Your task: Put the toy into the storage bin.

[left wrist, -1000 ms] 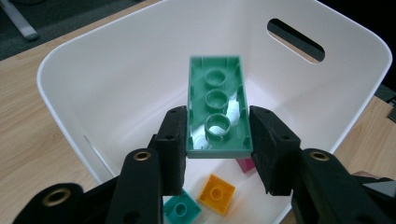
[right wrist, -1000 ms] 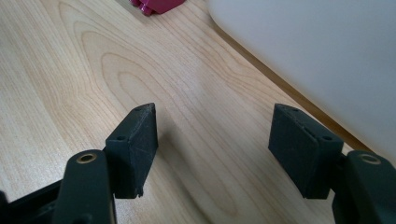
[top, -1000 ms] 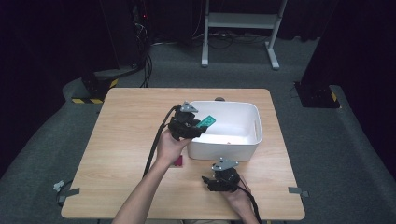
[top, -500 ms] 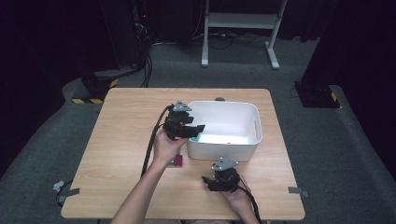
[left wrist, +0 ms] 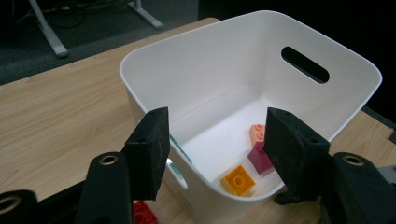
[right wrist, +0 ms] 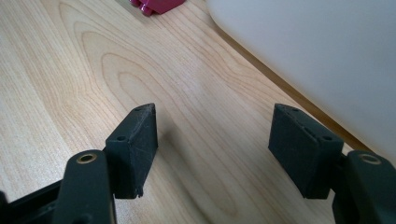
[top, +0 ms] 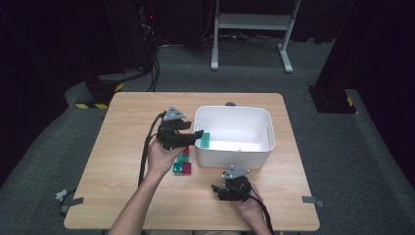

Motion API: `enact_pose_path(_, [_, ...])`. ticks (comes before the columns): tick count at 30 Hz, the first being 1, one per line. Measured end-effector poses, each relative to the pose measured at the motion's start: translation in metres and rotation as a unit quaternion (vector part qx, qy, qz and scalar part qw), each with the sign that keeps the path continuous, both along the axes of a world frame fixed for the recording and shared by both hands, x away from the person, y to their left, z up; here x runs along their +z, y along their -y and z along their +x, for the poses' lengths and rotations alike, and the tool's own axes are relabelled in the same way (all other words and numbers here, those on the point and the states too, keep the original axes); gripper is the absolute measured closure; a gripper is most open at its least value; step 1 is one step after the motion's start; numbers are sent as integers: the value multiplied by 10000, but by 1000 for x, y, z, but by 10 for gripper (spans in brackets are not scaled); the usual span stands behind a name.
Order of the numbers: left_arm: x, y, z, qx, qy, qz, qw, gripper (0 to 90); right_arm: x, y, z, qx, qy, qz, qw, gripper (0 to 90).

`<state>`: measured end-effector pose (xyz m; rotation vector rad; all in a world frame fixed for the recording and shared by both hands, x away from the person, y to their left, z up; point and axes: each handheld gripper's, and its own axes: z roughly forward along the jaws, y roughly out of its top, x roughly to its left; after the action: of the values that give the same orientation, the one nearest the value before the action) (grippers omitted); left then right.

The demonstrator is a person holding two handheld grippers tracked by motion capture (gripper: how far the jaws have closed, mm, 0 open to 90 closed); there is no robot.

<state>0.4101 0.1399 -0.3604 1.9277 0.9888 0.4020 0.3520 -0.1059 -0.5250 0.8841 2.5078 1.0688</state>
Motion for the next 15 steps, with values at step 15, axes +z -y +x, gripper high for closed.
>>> enact_pose_path(15, [-25,-29,-33,314,97,603,9976,399,0,0,0,-5,-3,1,10000,327])
